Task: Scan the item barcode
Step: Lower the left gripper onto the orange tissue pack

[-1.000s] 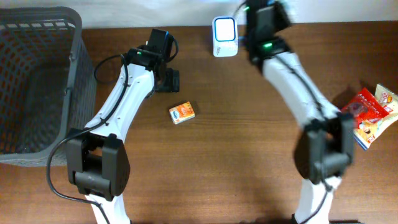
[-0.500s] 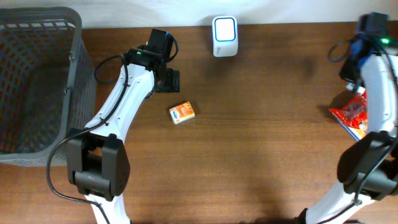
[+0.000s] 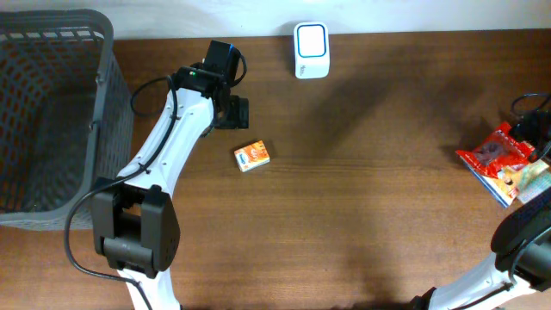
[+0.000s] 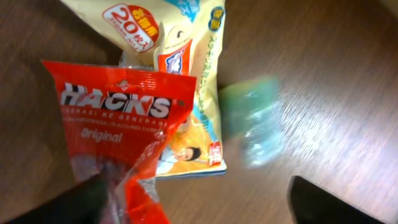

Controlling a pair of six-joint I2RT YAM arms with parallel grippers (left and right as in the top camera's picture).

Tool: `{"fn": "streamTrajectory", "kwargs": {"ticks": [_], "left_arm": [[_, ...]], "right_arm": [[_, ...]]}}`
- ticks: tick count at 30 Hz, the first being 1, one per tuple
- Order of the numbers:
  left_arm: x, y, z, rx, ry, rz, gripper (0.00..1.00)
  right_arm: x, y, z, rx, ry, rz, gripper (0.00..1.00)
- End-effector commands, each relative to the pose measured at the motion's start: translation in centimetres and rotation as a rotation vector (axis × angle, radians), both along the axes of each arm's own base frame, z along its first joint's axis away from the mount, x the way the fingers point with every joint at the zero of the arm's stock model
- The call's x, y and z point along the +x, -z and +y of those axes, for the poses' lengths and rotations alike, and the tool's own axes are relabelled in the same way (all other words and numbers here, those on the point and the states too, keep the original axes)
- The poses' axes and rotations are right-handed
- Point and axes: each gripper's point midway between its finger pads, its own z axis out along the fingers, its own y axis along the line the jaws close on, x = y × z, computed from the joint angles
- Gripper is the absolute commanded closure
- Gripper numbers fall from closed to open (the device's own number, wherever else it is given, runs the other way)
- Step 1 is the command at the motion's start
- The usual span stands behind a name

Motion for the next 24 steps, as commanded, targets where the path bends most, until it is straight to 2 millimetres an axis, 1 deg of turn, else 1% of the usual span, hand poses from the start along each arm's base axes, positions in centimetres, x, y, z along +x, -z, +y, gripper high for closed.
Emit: {"fn": "streamTrajectory", "kwargs": {"ticks": [1, 3, 5, 7, 9, 11, 13, 14, 15, 17, 19, 20, 22, 24], "left_arm": [[-0.4, -0.3, -0.8, -0.057, 0.006, 0.011, 0.01], [-0.7, -0.2, -1.2, -0.078, 0.013, 0.027, 0.01], [-0.9, -0.1, -1.2, -0.08, 0.015, 0.038, 0.01], [-1.2, 0.0, -1.3, -0.085, 0.017, 0.052, 0.01], [-1.5, 0.1, -1.8, -0.112, 0.026, 0.065, 0.0], [-1.8, 0.2, -2.7, -0.153, 0.071, 0.082, 0.01], [-2.1, 0.2, -3.5, -0.187, 0.12, 0.097, 0.01], [-2.2, 0.2, -3.5, -0.19, 0.125, 0.104, 0.01], [-2.3, 0.2, -3.5, -0.188, 0.124, 0.109, 0.01], [-2.7, 0.3, -3.3, -0.183, 0.122, 0.126, 0.01], [-3.2, 0.4, -3.2, -0.178, 0.119, 0.145, 0.01], [-3.5, 0.5, -3.1, -0.174, 0.118, 0.157, 0.01], [-3.9, 0.6, -2.9, -0.169, 0.12, 0.175, 0.0], [-4.3, 1.0, -3.0, -0.167, 0.122, 0.191, 0.14]], "right_arm": [[0.0, -0.6, 0.6, 0.015, 0.003, -0.023, 0.02], [0.0, -1.5, 0.7, 0.003, 0.002, -0.042, 0.02], [0.0, -3.2, 0.8, -0.021, 0.0, -0.079, 0.02], [-0.1, -6.0, 1.3, -0.044, -0.008, -0.156, 0.02], [0.0, -7.9, 2.1, -0.04, -0.024, -0.219, 0.02], [0.0, -9.9, 3.2, -0.029, -0.046, -0.291, 0.02], [0.1, -11.9, 4.5, -0.008, -0.077, -0.368, 0.02], [0.1, -13.0, 5.6, 0.017, -0.101, -0.413, 0.02], [0.0, -14.0, 7.0, 0.058, -0.131, -0.459, 0.02], [-0.3, -15.2, 9.7, 0.153, -0.183, -0.52, 0.02], [-0.4, -15.8, 12.2, 0.258, -0.229, -0.564, 0.02], [-0.6, -15.6, 13.4, 0.322, -0.243, -0.565, 0.02], [-0.7, -14.9, 14.9, 0.395, -0.258, -0.548, 0.01], [-0.7, -14.1, 16.3, 0.441, -0.278, -0.523, 0.02]]}}
